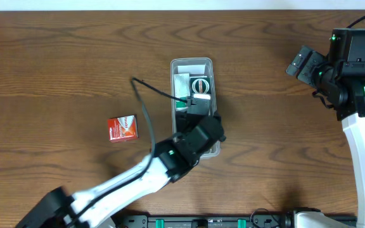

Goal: Pack container
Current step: 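Move left gripper back to the red-white Panadol box and grasp it, then lift the Panadol box and carry it right over the container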

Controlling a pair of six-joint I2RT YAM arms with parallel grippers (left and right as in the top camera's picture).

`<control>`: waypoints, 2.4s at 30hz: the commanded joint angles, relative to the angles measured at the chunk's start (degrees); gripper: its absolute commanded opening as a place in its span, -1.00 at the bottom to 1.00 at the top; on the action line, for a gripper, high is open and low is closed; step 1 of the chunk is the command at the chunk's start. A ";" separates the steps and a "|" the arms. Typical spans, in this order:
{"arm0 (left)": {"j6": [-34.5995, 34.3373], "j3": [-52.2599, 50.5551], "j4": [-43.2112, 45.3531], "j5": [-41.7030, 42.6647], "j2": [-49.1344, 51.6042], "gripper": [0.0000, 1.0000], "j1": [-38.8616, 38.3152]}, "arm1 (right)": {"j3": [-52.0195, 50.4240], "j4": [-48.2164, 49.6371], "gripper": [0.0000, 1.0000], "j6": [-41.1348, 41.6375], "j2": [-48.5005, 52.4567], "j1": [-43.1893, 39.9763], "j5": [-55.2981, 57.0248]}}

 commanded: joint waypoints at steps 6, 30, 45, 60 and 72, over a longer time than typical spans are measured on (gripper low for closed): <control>1.44 0.74 -15.65 -7.45 -18.56 0.57 2.10 | -0.04 -0.04 0.99 0.57 -0.02 -0.22 0.17; 18.62 0.74 -38.66 29.59 -1.55 0.96 49.29 | -0.04 -0.04 0.99 0.59 -0.02 -0.22 0.17; 19.43 0.74 -31.04 25.86 9.57 0.96 49.27 | -0.04 -0.04 0.99 0.57 -0.02 -0.22 0.17; 19.39 0.76 -30.21 26.56 8.76 0.50 49.27 | -0.04 -0.04 0.99 0.57 -0.02 -0.22 0.17; 15.26 7.02 -41.24 31.10 -9.99 0.46 44.11 | -0.04 -0.04 0.98 0.57 -0.02 -0.22 0.17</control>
